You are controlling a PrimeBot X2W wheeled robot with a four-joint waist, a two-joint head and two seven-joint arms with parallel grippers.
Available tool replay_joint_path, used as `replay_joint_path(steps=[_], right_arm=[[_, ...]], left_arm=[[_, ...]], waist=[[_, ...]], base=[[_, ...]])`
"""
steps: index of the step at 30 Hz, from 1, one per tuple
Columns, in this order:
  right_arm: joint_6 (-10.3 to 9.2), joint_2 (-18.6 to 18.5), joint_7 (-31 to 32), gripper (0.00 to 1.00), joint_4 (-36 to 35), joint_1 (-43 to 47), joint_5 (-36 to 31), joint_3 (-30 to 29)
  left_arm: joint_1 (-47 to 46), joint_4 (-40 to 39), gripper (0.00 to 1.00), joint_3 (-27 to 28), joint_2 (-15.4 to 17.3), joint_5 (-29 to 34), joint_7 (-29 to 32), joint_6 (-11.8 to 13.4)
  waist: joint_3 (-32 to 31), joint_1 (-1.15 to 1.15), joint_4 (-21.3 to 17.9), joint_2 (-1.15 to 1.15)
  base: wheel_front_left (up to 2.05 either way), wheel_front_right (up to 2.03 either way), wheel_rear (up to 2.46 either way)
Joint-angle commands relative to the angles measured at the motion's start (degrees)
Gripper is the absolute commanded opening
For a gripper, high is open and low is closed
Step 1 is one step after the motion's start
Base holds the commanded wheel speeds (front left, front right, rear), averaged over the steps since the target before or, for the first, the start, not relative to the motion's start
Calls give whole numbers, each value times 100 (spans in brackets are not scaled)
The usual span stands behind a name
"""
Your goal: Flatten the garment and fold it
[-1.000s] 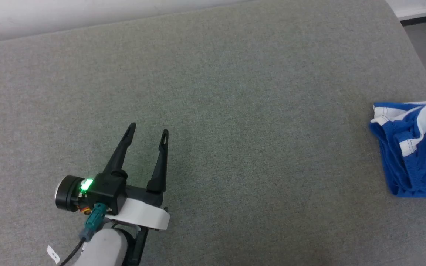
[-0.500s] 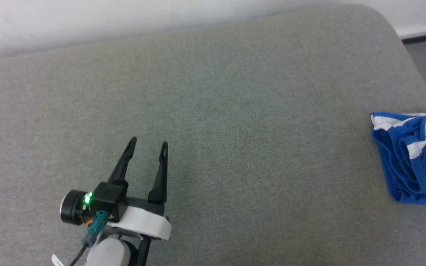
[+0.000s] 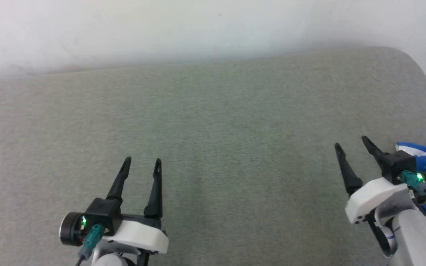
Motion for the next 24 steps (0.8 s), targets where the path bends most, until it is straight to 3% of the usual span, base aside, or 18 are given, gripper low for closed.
replay_joint_path(steps=[1,6,11,18,24], right_arm=[[-6,72,6,100,-124,60,54,14],[-6,411,-29,100,-695,267,164,102],[-6,677,-96,100,-1426,771,155,-201],[-6,935,128,100,-2369,1800,180,-651],[-6,964,321,100,-2736,2360,159,-594]], left_arm=[[88,29,100,66,-3,-41,-26,36],[247,145,100,356,100,-130,-27,33],[323,291,100,585,310,-173,-27,-40],[499,420,100,590,521,-153,-13,-141],[762,511,100,485,552,-182,57,-179]], waist=[[-238,1,366,0],[-331,1,583,0],[-424,1,733,0],[-583,1,706,0],[-728,1,588,0]], base=[[0,0,0],[0,0,0],[0,0,0],[0,0,0],[0,0,0]])
